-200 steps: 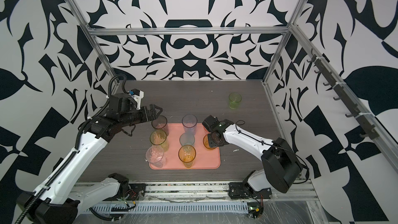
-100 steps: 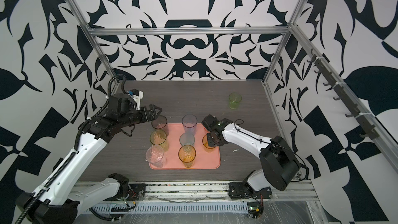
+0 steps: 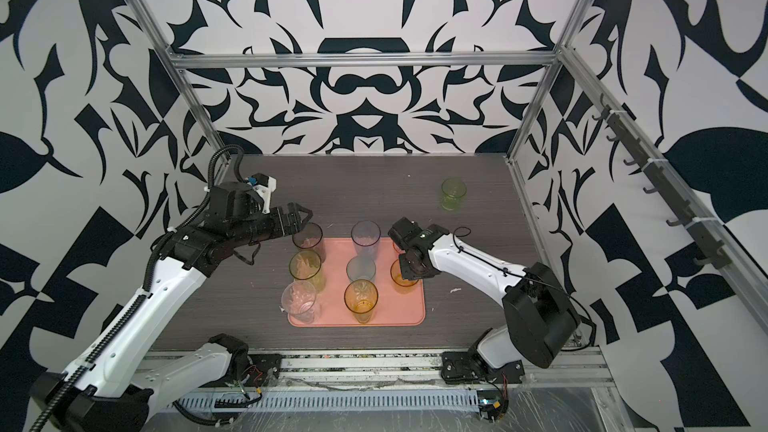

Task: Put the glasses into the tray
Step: 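Lower the amber cup onto the tray beside the pink cup and open the right gripper, then move the right gripper to the green cup and close on its rim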

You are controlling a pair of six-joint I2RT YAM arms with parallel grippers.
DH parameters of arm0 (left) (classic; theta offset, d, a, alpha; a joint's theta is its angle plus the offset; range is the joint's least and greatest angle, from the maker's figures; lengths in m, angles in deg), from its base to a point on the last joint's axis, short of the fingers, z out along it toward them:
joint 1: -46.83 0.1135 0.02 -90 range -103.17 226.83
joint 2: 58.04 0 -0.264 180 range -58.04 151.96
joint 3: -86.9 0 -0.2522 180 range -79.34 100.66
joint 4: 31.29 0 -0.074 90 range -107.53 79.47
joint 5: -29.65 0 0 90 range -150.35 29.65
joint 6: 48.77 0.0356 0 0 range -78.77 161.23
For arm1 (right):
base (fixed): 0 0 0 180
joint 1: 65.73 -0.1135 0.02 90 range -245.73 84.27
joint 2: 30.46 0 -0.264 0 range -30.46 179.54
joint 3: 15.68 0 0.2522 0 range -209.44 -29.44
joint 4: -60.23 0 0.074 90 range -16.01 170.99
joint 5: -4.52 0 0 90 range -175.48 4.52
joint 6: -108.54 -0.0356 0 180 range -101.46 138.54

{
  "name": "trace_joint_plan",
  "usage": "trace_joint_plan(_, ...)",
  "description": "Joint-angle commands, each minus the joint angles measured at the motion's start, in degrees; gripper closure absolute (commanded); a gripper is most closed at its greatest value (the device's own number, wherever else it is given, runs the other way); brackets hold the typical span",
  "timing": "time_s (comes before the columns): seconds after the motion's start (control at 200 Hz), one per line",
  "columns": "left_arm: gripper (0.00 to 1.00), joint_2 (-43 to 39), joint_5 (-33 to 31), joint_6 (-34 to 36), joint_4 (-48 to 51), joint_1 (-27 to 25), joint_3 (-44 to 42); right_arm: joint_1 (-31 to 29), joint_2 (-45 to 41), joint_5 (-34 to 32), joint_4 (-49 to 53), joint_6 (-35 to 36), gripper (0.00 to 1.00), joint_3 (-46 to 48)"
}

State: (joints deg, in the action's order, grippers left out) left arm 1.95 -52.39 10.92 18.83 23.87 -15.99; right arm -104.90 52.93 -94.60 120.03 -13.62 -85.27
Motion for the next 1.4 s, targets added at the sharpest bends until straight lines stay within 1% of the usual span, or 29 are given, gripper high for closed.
trace_joint_plan(0.0, 0.0, -1.4, -0.6, -0.4, 0.8, -0.2, -0.8, 0.1, -2.6, -4.6, 3.3, 0.9, 0.7, -3.7)
trace_joint_plan(0.185, 0.0, -1.3, -0.7, -0.3, 0.9, -0.2, -0.6, 0.9, -4.1, -7.4, 5.7, 3.1, 0.7, -7.4)
trace_joint_plan(0.34, 0.01, -0.6, -0.8, 0.0, 0.7, -0.2, -0.1, 3.5, -6.0, -9.3, 5.6, 5.7, 0.7, -10.1)
trace_joint_plan(0.46, 0.01, 0.5, -0.8, 0.3, 0.5, -0.2, 0.4, 7.3, -6.7, -9.2, 3.6, 8.4, 0.7, -11.9)
trace_joint_plan(0.645, 0.01, 2.6, -0.8, 0.7, 0.1, -0.2, 1.5, 16.4, -6.0, -4.6, -1.1, 12.4, 0.7, -15.1)
trace_joint_plan(0.755, 0.01, 3.9, -0.7, 0.9, 0.0, -0.2, 2.2, 20.7, -3.7, -2.5, -2.7, 14.0, 0.69, -18.2)
trace_joint_plan(0.775, 0.0, 4.1, -0.8, 1.0, 0.0, -0.2, 2.4, 21.3, -3.2, -0.2, -2.9, 14.2, 0.69, -18.7)
trace_joint_plan(0.855, 0.01, 4.9, -0.8, 1.1, -0.3, -0.2, 2.9, 23.8, -1.2, 1.8, -4.2, 14.8, 0.69, -20.8)
trace_joint_plan(1.065, 0.01, 7.1, -1.4, 1.8, -0.3, -0.2, 4.7, 28.7, 5.0, 3.1, -7.1, 13.0, 0.67, -25.6)
trace_joint_plan(1.17, 0.01, 8.0, -2.0, 2.3, -0.4, -0.2, 5.6, 30.5, 8.4, 4.1, -8.1, 12.7, 0.63, -28.3)
trace_joint_plan(1.395, 0.01, 10.1, -3.1, 3.6, -1.3, -0.2, 7.3, 33.5, 14.9, 5.9, -8.1, 13.2, 0.59, -33.9)
